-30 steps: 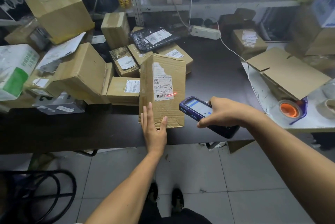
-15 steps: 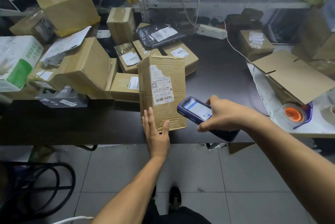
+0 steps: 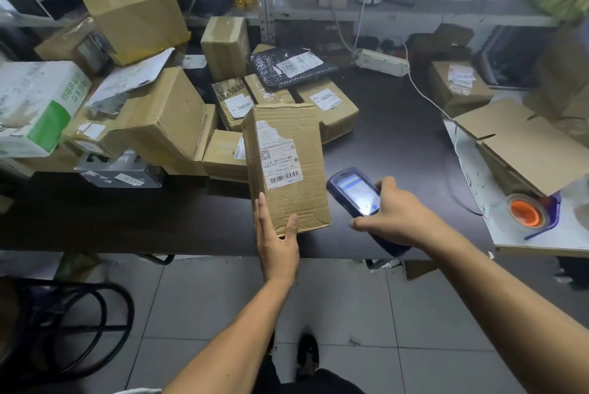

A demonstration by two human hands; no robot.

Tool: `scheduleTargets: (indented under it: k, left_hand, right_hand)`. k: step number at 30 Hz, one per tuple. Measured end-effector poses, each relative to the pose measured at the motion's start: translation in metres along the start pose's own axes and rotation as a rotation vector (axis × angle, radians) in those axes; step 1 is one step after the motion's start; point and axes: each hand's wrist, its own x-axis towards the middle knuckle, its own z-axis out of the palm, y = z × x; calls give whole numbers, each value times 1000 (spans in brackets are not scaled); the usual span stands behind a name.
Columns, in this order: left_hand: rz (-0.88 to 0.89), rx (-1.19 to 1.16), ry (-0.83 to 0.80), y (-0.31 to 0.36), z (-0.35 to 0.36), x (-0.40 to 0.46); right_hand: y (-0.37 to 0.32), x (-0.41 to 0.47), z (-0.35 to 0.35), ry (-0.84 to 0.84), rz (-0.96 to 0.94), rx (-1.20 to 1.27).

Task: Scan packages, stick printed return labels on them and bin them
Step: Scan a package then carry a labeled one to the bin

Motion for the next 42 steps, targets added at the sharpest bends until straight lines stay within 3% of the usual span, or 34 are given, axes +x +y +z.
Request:
scheduleTargets:
  k: [5, 12, 18, 29, 42]
  left_hand:
    - [-17, 6, -52, 8, -10, 1]
    - [-39, -28, -154, 16, -20, -7]
    - [-169, -51, -191, 25, -11, -7]
    - [-288, -126, -128, 33, 7, 15]
    - [-229, 17, -375, 34, 0, 64]
  right_hand:
    - [21, 29, 27, 155, 185, 281]
    - [44, 51, 65, 121, 281, 360]
    - [54, 63, 79, 130, 301, 421]
    - [44, 85, 109, 222, 287, 433]
    - [37, 116, 129, 338, 389, 296]
